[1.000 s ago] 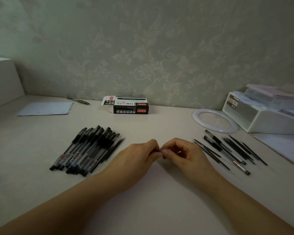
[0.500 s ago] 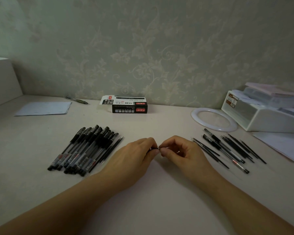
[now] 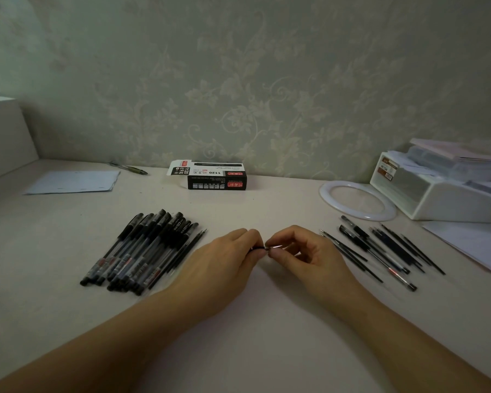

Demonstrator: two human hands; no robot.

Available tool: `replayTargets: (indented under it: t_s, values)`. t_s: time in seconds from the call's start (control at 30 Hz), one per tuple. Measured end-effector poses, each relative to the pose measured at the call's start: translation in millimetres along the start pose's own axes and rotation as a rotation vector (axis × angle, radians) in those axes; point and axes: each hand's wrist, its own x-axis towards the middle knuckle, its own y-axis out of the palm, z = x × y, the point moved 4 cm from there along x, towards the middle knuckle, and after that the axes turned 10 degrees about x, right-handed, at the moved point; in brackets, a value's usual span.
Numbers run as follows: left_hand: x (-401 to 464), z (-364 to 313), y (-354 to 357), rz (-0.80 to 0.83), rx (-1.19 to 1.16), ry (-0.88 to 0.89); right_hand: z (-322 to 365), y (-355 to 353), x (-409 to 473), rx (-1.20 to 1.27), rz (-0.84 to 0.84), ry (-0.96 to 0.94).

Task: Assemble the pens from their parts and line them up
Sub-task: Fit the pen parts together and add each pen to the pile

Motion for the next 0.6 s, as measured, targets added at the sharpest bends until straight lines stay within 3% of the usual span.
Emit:
replayTargets:
  t_s: [0.6]
  values:
    - [-0.8,2.6,0.5,-0.026,0.031,0.012,-2.9,-0.3,1.4,0.011,-0.009,0.007]
